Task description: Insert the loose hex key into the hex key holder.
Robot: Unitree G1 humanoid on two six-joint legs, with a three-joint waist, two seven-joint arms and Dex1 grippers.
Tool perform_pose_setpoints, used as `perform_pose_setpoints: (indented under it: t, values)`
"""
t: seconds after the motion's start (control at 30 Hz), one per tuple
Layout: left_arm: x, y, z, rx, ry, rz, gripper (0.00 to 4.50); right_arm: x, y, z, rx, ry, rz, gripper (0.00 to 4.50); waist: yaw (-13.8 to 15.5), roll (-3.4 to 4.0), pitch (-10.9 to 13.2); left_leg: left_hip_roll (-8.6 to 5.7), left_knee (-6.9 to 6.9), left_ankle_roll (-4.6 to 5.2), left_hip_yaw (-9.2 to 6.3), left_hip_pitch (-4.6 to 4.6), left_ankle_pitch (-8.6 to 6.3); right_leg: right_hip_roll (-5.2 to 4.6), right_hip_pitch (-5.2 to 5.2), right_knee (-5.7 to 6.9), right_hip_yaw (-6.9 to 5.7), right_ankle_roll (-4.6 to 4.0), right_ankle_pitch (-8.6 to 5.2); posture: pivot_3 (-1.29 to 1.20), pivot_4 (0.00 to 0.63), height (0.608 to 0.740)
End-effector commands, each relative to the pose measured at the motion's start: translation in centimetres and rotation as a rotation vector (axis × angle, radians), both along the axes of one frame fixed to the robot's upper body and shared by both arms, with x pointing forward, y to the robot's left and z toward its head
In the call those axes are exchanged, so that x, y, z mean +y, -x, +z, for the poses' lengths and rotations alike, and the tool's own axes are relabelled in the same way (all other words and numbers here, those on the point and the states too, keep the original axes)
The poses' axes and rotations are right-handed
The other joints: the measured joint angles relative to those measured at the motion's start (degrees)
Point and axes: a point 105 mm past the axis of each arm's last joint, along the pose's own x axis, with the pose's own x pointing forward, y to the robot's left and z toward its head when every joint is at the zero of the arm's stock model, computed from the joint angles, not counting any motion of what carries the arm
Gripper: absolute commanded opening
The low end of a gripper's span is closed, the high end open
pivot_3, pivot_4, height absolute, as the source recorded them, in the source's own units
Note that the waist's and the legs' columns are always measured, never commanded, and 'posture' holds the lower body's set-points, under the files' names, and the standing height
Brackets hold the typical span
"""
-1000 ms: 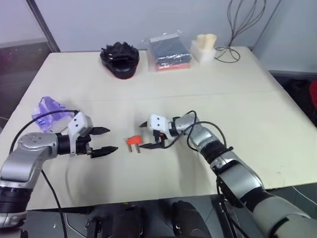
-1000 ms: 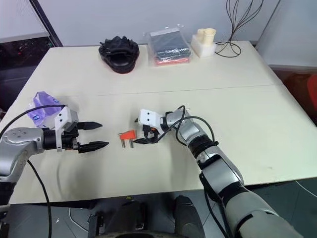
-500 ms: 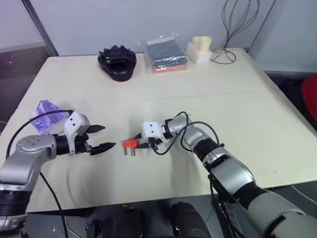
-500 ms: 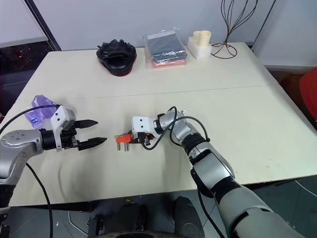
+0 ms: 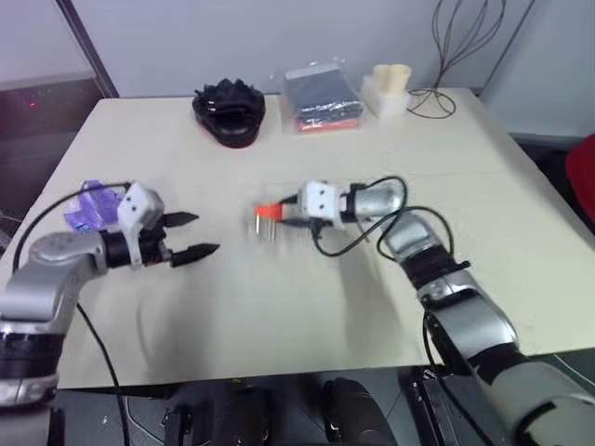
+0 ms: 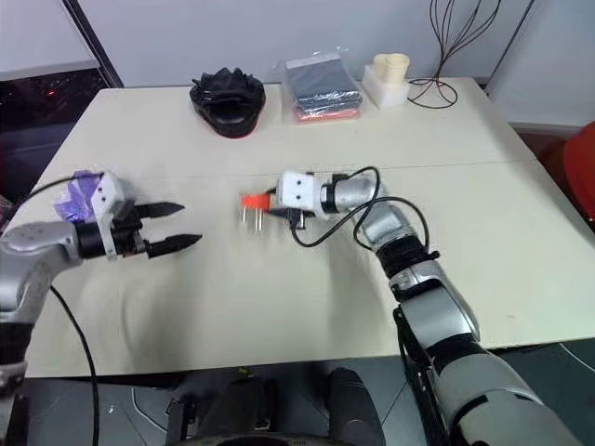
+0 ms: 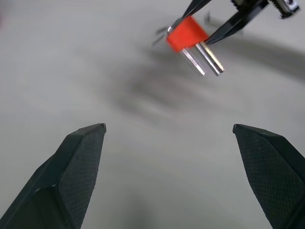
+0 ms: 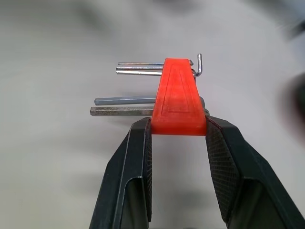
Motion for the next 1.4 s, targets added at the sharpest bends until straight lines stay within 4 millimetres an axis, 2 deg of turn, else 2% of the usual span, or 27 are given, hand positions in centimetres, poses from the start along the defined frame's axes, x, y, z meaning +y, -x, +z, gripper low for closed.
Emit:
perform_pose_setpoints:
  t: [0.03, 0.1, 0.2, 0.43, 0.83, 1.13, 1.23, 1.4]
  values:
    - [-1.7, -1.8, 2.5, -0.019, 0.101, -0.055, 4.5, -1.9, 0.2, 3.6, -0.223, -0.025, -0.047, 1.04, 0.2, -0.02, 0.0, 0.0, 0.0, 0.0, 0.01, 0.01, 0.01, 0.03, 0.02, -0.01, -0.01, 0.0, 0.0, 0.0, 0.15, 0.74]
    - [-3.4, -3.1, 3.9, -0.01, 0.174, -0.106, 4.5, -3.2, -0.1, 4.6, -0.363, 0.025, -0.084, 1.04, 0.6, -0.06, 0.0, -0.03, 0.02, 0.01, 0.02, 0.03, 0.01, 0.12, 0.05, -0.01, -0.02, 0.0, 0.0, 0.0, 0.15, 0.74]
    - [-5.6, -4.4, 5.0, 0.024, 0.245, -0.192, 4.5, -4.0, -0.3, 5.8, -0.529, 0.077, -0.109, 1.04, 0.6, -0.08, 0.0, -0.06, 0.04, 0.03, 0.11, 0.02, 0.02, 0.21, 0.05, 0.0, -0.04, 0.01, 0.0, 0.0, 0.15, 0.74]
    - [-8.2, -6.4, 5.4, 0.041, 0.277, -0.281, 4.5, -3.8, -0.5, 7.2, -0.73, 0.104, -0.115, 1.04, -0.8, -0.1, 0.0, 0.01, 0.01, 0.04, 0.21, 0.04, 0.03, 0.33, 0.01, 0.01, 0.03, 0.02, -0.01, 0.0, 0.15, 0.74]
    - [-11.6, -7.8, 5.9, 0.019, 0.31, -0.347, 4.5, -3.0, 0.2, 6.6, -0.747, 0.089, -0.086, 1.04, -0.7, -0.15, 0.1, -0.01, 0.05, 0.05, 0.21, 0.01, 0.03, 0.31, 0.04, 0.0, 0.02, 0.03, -0.01, 0.0, 0.15, 0.74]
    - [-12.6, -8.0, 6.2, 0.009, 0.338, -0.357, 4.5, -2.8, 0.5, 5.7, -0.715, 0.096, -0.081, 1.04, -0.7, -0.15, 0.1, 0.0, 0.05, 0.05, 0.2, 0.01, 0.03, 0.32, 0.04, 0.01, 0.02, 0.03, -0.01, 0.0, 0.15, 0.74]
    - [-12.7, -8.0, 6.1, 0.009, 0.339, -0.36, 3.57, -2.7, 0.5, 5.4, -0.706, 0.098, -0.077, 1.04, -0.7, -0.15, 0.1, 0.0, 0.05, 0.05, 0.19, 0.01, 0.03, 0.33, 0.04, 0.01, 0.02, 0.03, -0.01, 0.0, 0.15, 0.74]
    - [-12.7, -8.0, 5.9, 0.012, 0.333, -0.36, 0.99, -2.5, 0.7, 5.5, -0.704, 0.093, -0.075, 1.04, -0.7, -0.15, 0.1, 0.0, 0.05, 0.05, 0.19, 0.01, 0.03, 0.33, 0.04, 0.01, 0.02, 0.03, -0.01, 0.0, 0.15, 0.74]
